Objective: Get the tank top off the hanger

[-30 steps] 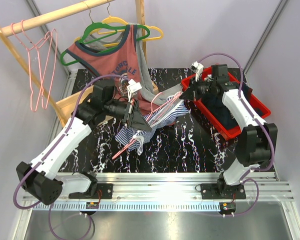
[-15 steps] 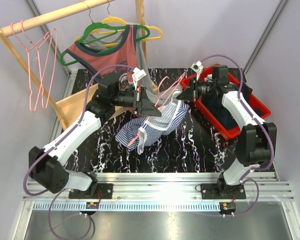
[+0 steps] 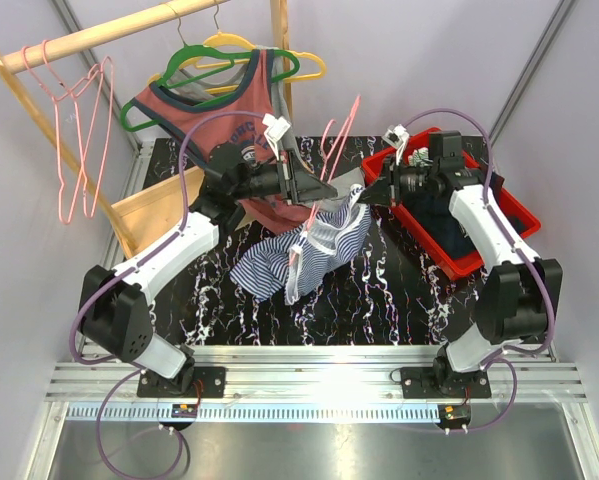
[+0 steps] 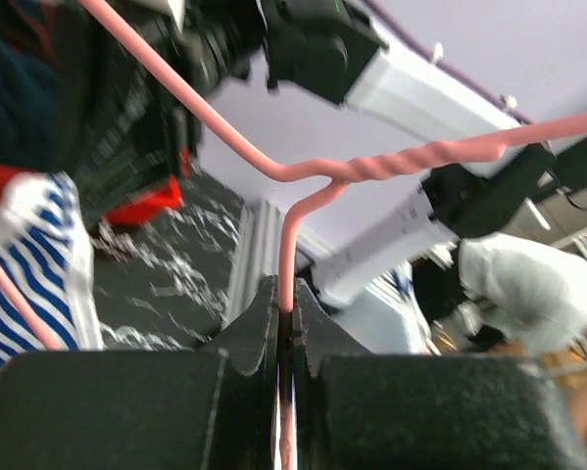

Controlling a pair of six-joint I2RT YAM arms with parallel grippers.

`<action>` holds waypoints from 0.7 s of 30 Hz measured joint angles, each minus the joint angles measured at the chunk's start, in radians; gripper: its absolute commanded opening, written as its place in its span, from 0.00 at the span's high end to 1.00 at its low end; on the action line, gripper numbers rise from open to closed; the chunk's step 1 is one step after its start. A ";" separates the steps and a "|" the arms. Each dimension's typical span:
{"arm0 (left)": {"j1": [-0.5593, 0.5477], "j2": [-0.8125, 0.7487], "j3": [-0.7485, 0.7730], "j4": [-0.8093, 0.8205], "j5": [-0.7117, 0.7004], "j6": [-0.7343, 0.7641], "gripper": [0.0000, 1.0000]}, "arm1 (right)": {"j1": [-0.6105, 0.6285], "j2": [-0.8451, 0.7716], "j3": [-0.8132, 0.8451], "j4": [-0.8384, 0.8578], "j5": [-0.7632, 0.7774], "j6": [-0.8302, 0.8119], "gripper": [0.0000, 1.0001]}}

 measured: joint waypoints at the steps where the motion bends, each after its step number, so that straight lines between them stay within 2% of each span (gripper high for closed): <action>1: 0.000 0.000 0.000 0.023 -0.025 0.005 1.00 | 0.000 -0.008 0.001 -0.011 -0.003 -0.012 0.87; 10: -0.012 0.000 -0.024 0.113 -0.242 0.138 1.00 | 0.000 -0.127 0.002 -0.037 -0.051 -0.045 0.88; 17: -0.024 -0.005 -0.024 0.106 -0.314 0.220 1.00 | 0.000 -0.166 -0.013 -0.068 -0.058 -0.093 0.88; 21: -0.026 -0.022 -0.023 0.089 -0.336 0.254 1.00 | 0.000 -0.166 -0.021 -0.092 -0.013 -0.121 0.87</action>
